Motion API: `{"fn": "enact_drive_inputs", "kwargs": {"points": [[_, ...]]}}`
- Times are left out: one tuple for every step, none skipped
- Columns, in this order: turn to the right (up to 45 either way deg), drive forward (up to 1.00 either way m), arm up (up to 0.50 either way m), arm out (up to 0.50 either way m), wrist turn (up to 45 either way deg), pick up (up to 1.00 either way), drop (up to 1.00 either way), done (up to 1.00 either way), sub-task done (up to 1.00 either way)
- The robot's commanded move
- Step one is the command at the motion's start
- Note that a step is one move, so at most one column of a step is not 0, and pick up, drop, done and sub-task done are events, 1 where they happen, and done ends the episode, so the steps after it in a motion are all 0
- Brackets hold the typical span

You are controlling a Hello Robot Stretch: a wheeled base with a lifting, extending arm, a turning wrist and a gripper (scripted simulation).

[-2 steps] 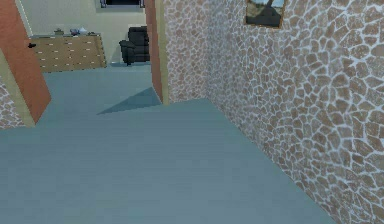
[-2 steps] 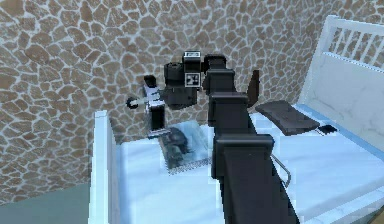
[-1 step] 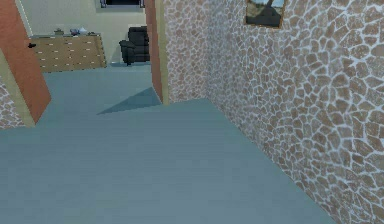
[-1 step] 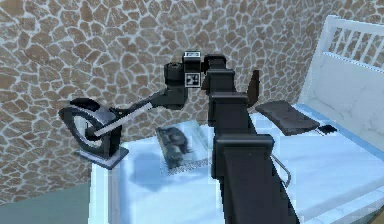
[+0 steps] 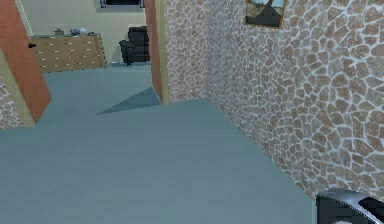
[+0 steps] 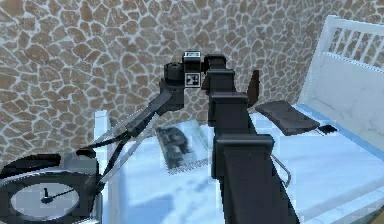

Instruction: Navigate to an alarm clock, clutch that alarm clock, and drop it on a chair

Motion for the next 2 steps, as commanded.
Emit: {"fn": "enact_drive_inputs", "kwargs": {"points": [[0.0,0.0,0.0,0.0,-6.0,0.0,0.0,0.0,0.0],[0.0,0.0,0.0,-0.28,0.0,0.0,0.0,0.0,0.0]]}}
